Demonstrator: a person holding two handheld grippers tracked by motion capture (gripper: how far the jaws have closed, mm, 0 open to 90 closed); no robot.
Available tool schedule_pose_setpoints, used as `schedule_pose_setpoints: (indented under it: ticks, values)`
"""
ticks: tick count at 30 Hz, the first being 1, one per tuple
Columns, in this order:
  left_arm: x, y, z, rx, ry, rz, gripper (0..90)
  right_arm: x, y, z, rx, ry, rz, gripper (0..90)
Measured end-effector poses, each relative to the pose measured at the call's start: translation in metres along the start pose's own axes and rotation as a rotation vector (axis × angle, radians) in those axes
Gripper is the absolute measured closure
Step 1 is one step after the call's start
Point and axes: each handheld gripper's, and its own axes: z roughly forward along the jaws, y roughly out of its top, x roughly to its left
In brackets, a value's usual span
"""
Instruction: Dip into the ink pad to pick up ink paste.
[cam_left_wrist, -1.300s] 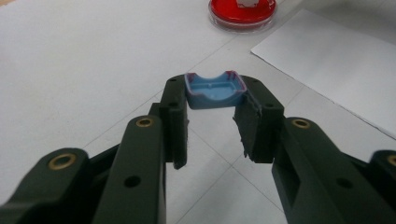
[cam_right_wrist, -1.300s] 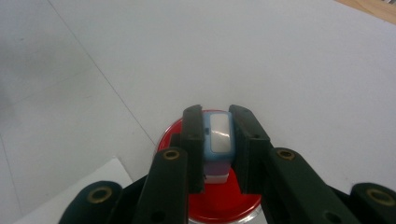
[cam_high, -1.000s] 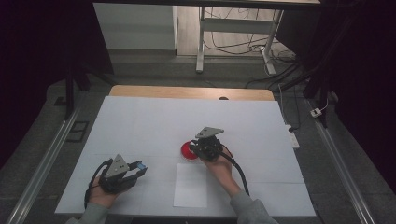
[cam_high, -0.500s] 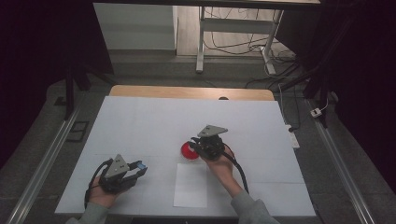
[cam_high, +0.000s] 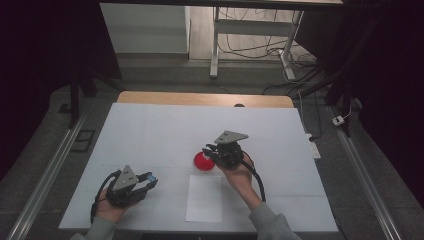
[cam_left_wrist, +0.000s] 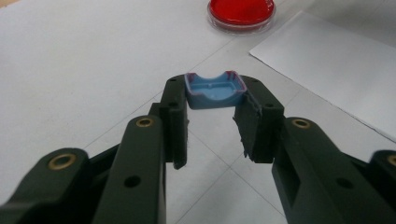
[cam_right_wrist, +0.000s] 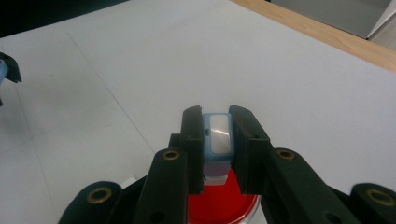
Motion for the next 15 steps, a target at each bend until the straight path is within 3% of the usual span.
schedule_pose_setpoints:
  ticks: [15]
  values:
    - [0.001,-0.001,0.000,0.003,0.000,-0.003,65.3,-0.008,-0.006,0.014,0.068,-0.009,0.006,75.3]
